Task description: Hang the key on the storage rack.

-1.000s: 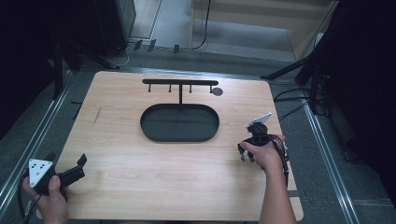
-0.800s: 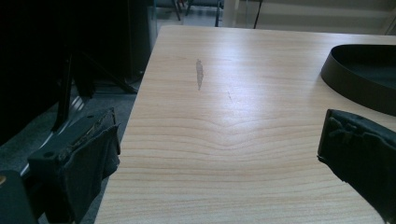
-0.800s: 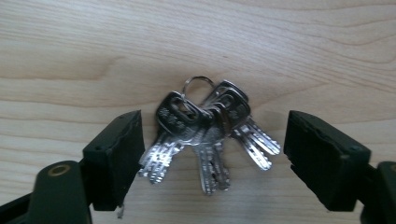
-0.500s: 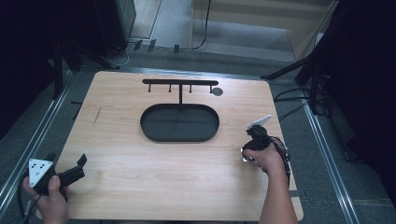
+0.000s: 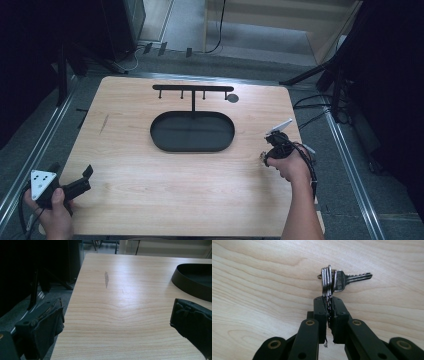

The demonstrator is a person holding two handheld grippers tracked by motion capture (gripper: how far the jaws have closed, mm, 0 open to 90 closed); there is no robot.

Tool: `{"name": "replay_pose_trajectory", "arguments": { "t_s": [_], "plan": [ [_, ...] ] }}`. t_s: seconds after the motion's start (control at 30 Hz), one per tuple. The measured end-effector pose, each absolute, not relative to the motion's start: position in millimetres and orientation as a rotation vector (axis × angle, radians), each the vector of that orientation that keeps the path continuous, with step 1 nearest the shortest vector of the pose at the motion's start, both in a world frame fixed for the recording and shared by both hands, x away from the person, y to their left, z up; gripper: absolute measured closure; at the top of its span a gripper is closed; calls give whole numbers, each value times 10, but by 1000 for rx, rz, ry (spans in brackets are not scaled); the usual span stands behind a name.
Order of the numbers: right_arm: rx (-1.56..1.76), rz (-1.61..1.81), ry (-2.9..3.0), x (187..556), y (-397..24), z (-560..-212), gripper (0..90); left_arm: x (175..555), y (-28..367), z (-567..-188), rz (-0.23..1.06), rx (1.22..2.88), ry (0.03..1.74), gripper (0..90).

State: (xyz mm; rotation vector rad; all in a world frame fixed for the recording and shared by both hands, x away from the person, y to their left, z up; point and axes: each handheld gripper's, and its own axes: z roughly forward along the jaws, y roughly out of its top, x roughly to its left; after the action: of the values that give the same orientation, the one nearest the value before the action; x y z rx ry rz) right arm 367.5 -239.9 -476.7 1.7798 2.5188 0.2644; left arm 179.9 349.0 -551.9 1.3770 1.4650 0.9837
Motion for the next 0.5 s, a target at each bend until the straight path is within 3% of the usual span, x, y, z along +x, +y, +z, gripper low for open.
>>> {"name": "replay_pose_trajectory", "arguments": {
  "t_s": [0.5],
  "plan": [
    [1669, 327, 2498, 3836, -1939, -4038, 842, 1799, 3498, -5519, 975, 1369, 1469, 0]
  ]
}}
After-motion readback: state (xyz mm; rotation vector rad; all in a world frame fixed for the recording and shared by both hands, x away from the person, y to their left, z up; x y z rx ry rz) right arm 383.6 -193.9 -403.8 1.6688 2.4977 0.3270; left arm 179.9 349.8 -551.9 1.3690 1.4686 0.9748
